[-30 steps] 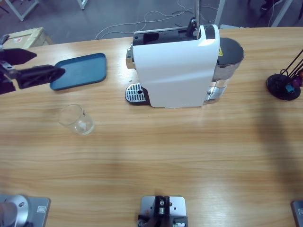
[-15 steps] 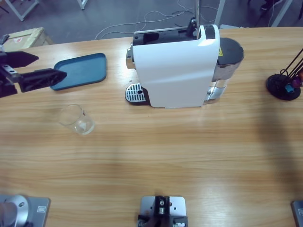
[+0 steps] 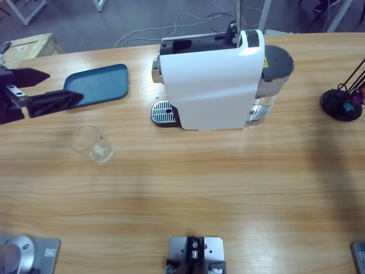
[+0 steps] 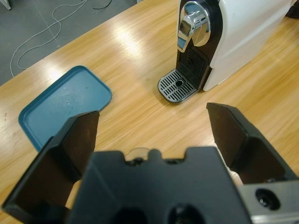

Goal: Pour coffee

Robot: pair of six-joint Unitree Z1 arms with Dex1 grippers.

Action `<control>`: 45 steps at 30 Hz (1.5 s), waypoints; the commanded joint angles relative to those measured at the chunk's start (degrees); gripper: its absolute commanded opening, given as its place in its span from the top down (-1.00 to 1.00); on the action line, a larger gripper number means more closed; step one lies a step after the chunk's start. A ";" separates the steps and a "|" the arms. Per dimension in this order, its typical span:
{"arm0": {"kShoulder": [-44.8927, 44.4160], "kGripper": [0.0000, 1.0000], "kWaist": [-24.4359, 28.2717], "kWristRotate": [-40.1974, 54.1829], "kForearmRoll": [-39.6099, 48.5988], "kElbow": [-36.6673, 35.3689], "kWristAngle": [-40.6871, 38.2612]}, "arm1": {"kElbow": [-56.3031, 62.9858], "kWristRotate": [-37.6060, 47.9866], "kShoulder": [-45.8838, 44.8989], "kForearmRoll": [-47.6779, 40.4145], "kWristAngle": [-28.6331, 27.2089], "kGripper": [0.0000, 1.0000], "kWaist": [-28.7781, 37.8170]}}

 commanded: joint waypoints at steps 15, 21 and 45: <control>-2.37 -0.98 -0.57 -1.04 -0.22 4.02 0.60 | -0.38 -1.61 2.87 -0.21 1.85 0.99 -0.69; -3.20 -0.98 -0.57 -1.04 -0.22 4.07 0.88 | -0.75 -1.90 2.82 -0.30 2.15 1.00 -0.69; -4.23 -0.98 -0.57 -1.43 -0.39 5.65 0.51 | -12.14 -7.70 -17.52 18.68 4.76 1.00 14.20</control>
